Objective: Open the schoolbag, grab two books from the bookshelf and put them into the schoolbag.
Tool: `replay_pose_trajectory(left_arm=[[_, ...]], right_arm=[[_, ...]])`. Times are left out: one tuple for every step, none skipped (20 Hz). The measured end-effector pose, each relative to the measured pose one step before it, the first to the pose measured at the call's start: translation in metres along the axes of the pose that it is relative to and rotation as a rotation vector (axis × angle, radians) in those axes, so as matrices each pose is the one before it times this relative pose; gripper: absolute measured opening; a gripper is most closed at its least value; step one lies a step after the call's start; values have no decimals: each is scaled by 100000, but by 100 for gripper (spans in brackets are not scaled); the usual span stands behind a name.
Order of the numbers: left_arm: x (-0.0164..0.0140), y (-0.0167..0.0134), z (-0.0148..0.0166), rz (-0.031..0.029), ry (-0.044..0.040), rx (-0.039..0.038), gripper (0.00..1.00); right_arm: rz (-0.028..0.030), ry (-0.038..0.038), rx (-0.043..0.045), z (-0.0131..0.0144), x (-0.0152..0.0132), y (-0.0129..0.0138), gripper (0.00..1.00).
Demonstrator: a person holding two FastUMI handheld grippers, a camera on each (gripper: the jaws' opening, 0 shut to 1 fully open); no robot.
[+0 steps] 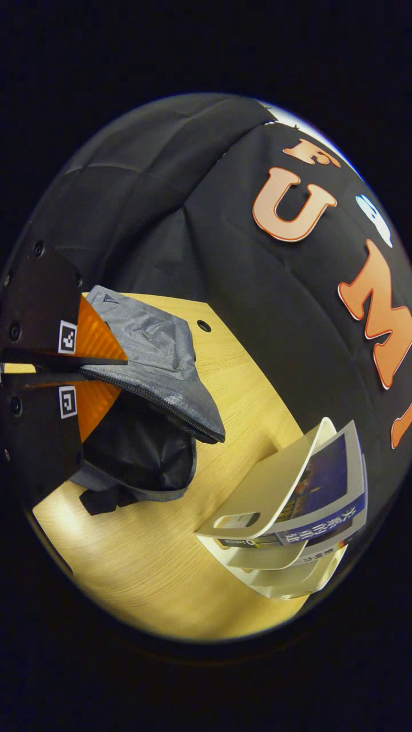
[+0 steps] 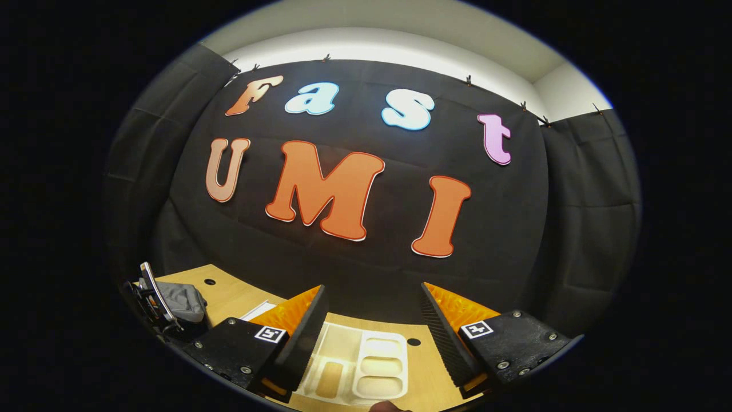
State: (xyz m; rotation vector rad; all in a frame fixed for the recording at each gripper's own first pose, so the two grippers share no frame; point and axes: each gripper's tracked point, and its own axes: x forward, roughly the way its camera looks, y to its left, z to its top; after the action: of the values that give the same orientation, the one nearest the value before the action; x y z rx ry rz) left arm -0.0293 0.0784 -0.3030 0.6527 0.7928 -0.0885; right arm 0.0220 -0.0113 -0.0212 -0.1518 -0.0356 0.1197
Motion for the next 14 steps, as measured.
replay_pose_trajectory(left_arm=[[-162, 502, 385, -3985, 234, 57, 6], [-174, 586, 570, -2583, -1189, 58, 6], [-285, 294, 582, -3610, -813, 149, 6], [-307, 312, 330, -3437, -819, 318, 6], [-272, 348, 198, -3180, 249, 289, 6], [-92, 393, -3, -2904, 1009, 63, 5], [-79, 584, 275, -2028, -545, -431, 5], [-81, 798, 433, -1161, -850, -808, 5], [-167, 491, 146, -2510, 130, -715, 5], [-237, 444, 174, -2583, -586, -752, 5], [-197, 411, 336, -2466, -505, -299, 6], [-288, 476, 181, -1967, -780, 190, 5], [-85, 599, 333, -1267, -1378, 559, 5], [-195, 862, 233, -460, -1664, 1612, 5]], right_arm=[[-739, 1540, -767, 39, -68, 646, 95], [-1377, -81, -995, 284, -271, 295, 95], [-1404, -774, -970, 659, -274, 311, 95], [-1291, -520, -835, 442, -163, 273, 95], [-1090, -167, -660, 353, -1, 325, 95], [-351, 360, -193, 331, -7, 452, 95], [508, 1047, 494, 132, 77, 786, 95], [3904, 2865, 577, -278, 121, 1299, 95], [3293, 3700, 732, -719, 176, 1100, 95], [1256, 3791, 419, -625, 257, 727, 95], [1454, 3464, 629, -529, 339, 697, 95], [1630, 3842, 337, -535, 171, 737, 96], [1013, 2994, 441, -463, 316, 491, 96], [157, 1806, 12, -43, 115, 315, 96]])
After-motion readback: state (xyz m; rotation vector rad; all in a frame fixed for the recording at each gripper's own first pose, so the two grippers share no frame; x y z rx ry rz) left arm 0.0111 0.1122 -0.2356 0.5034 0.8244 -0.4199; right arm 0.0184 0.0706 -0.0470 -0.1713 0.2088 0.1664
